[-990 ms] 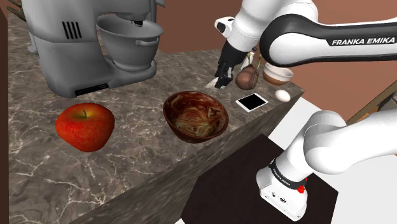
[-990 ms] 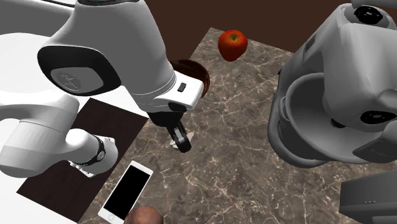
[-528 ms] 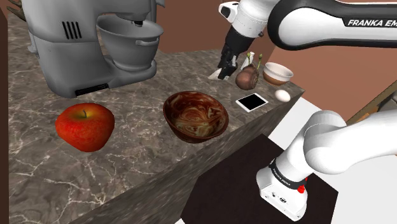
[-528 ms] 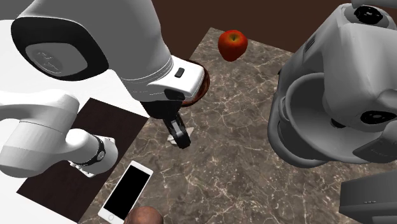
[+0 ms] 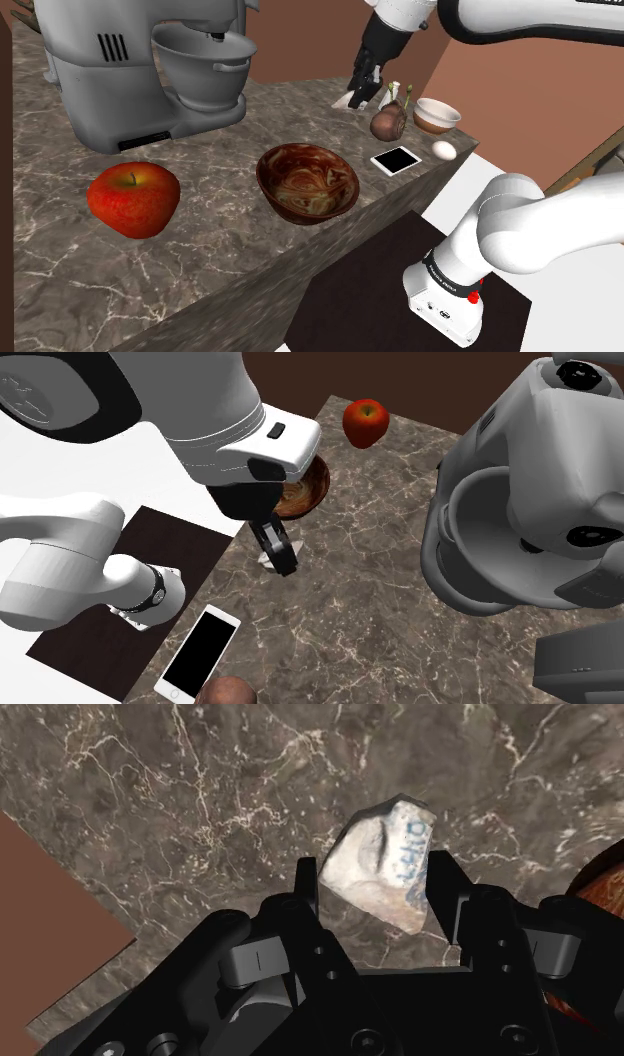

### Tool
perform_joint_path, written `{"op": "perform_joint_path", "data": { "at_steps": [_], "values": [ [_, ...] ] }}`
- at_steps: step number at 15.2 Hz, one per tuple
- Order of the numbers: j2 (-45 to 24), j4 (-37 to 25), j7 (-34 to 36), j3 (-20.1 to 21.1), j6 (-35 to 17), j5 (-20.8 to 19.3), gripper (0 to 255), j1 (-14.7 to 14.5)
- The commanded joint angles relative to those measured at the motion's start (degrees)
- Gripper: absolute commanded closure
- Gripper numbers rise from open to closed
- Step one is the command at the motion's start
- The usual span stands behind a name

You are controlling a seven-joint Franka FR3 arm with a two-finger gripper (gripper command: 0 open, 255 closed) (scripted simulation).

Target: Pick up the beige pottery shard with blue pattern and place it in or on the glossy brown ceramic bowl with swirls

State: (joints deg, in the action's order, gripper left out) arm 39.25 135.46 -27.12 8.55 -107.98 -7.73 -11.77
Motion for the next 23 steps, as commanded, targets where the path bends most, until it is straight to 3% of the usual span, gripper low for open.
{"op": "perform_joint_path", "data": {
  "at_steps": [1,17,23],
  "values": [
    [-0.34,-1.71,-0.34,-0.11,1.36,-0.03,255,0.10],
    [-6.03,-12.98,19.96,18.81,9.57,6.18,255,-4.46],
    [-5.36,-7.93,20.73,19.30,5.25,6.61,255,-4.92]
  ]
}}
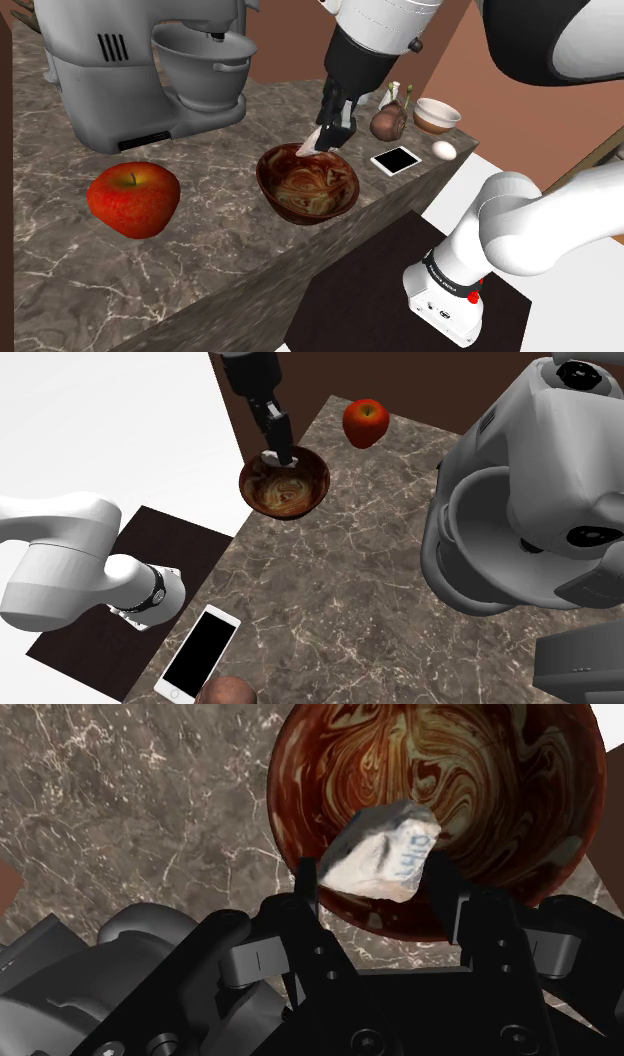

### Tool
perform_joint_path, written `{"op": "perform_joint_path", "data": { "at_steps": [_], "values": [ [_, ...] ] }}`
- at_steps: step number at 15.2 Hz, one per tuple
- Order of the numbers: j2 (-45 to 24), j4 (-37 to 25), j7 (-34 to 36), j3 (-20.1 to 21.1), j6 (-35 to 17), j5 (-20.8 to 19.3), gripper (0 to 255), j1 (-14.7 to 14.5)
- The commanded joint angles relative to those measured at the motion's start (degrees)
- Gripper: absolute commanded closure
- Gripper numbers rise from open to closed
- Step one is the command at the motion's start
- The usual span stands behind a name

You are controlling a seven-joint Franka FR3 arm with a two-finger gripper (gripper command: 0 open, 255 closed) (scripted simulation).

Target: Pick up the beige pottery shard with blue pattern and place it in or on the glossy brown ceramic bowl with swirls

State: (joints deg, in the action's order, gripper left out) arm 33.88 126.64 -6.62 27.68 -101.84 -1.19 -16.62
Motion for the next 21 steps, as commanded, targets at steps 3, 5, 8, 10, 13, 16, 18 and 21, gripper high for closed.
{"op": "perform_joint_path", "data": {
  "at_steps": [3,5,8,10,13,16,18,21],
  "values": [
    [0.17,3.28,0.66,0.48,-3.08,0.25,255,-0.25],
    [0.22,4.82,0.96,0.71,-4.54,0.35,255,-0.37],
    [0.19,7.06,1.43,1.10,-6.76,0.49,255,-0.50],
    [0.11,8.40,1.74,1.36,-8.14,0.56,255,-0.57],
    [0.11,8.40,1.74,1.36,-8.14,0.56,255,-0.57],
    [0.11,8.40,1.74,1.36,-8.14,0.56,255,-0.57],
    [0.12,8.39,1.74,1.36,-8.13,0.56,0,-0.57],
    [0.12,8.39,1.74,1.36,-8.13,0.56,0,-0.57]
  ]
}}
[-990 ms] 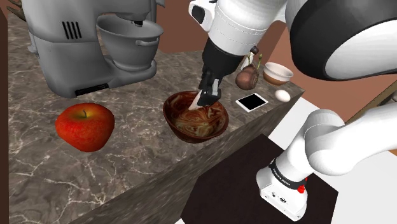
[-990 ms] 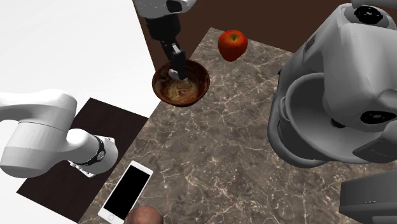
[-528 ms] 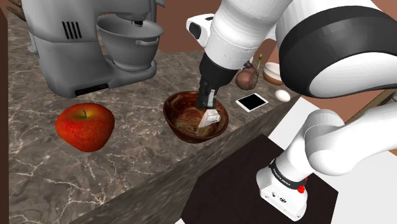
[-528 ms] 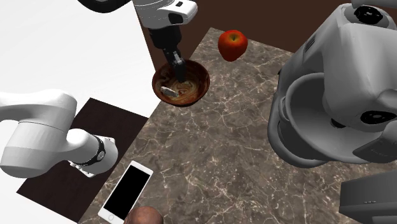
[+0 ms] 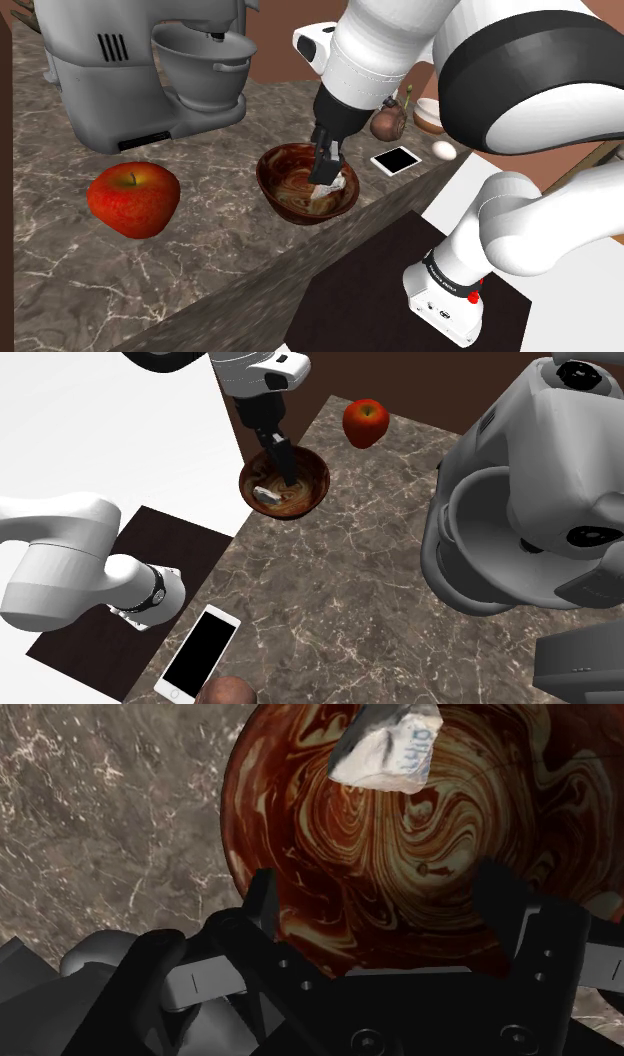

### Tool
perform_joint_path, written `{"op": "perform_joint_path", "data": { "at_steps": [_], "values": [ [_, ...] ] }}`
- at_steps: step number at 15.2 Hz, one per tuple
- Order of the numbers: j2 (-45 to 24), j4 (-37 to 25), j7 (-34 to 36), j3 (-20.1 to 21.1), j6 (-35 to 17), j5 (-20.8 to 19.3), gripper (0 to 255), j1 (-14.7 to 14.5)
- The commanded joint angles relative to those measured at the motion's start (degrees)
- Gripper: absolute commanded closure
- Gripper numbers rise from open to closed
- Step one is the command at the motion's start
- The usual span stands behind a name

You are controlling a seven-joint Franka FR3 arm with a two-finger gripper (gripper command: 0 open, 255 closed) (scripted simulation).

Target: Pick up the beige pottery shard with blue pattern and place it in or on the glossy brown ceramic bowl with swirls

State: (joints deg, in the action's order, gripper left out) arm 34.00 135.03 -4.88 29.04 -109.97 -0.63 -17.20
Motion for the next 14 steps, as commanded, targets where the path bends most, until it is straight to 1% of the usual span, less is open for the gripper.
{"op": "perform_joint_path", "data": {
  "at_steps": [1,2,6,14],
  "values": [
    [0.00,0.00,0.00,0.00,0.00,0.00,0,0.00],
    [0.00,0.00,0.00,0.00,0.00,0.00,0,0.00],
    [0.67,-6.76,-0.18,-0.17,7.41,0.23,0,-0.25],
    [0.67,-6.75,-0.18,-0.16,7.40,0.23,0,-0.25]
  ]
}}
